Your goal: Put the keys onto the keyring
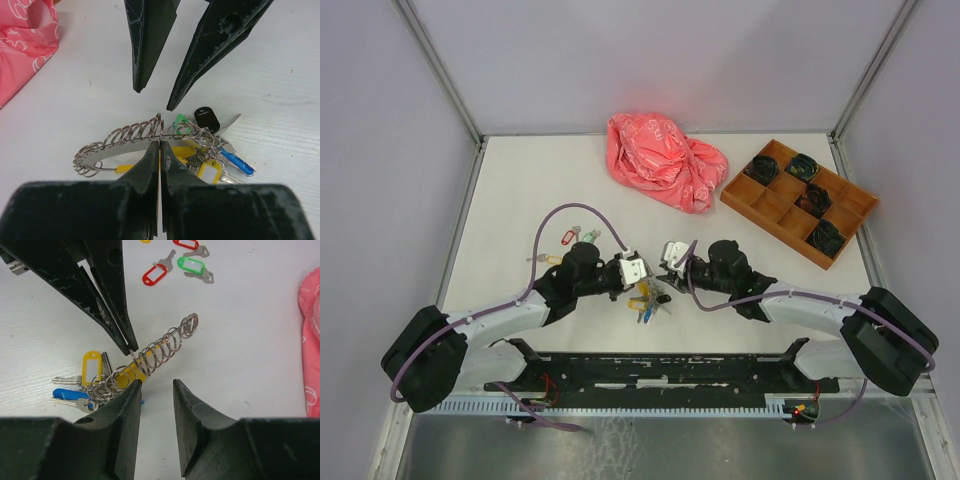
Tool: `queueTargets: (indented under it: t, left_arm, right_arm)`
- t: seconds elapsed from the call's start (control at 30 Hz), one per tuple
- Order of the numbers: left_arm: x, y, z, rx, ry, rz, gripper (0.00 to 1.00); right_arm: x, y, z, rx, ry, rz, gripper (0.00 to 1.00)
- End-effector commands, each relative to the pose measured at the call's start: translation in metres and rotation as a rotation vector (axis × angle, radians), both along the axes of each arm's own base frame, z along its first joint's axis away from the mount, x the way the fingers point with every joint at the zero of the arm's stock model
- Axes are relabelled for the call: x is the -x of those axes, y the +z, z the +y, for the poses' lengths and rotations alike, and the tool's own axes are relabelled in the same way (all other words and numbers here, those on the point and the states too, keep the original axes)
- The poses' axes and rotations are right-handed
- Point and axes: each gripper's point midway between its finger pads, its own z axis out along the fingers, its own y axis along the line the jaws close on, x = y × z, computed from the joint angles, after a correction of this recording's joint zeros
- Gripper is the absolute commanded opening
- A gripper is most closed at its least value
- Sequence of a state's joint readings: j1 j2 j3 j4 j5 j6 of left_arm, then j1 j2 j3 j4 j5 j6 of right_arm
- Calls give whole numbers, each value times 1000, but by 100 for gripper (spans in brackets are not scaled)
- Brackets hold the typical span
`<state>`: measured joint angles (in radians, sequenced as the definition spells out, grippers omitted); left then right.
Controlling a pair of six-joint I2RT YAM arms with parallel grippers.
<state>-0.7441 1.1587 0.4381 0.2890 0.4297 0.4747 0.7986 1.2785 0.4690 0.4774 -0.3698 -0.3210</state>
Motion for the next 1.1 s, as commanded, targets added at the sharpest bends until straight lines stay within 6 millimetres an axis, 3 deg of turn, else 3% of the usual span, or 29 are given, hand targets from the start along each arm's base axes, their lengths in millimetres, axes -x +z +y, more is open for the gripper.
queueTargets:
  t: [0.0,0.13,0.47,0.7,0.93,1.07]
  left_arm:
    - [0,26,-11,67,-64,-113,3]
    - [2,26,-12,71,-76,-110,3]
    - [8,22,-13,64,-113,-102,3]
    - [6,21,-12,53,-103,-105,3]
    - [2,23,-12,45,-77,-81,3]
    - [2,25,-12,46,-76,-74,3]
  right_arm:
    - [-4,18,17,-60,38,-25,40]
    - [-6,14,20,-58,38,-15,40]
    - [-31,29,22,-139,-85,7,40]
    - [-46,29,2,-139,-227,90,40]
    - [-31,25,-22,-61,-220,51,40]
    - [-39,20,-39,-4,-330,79,41]
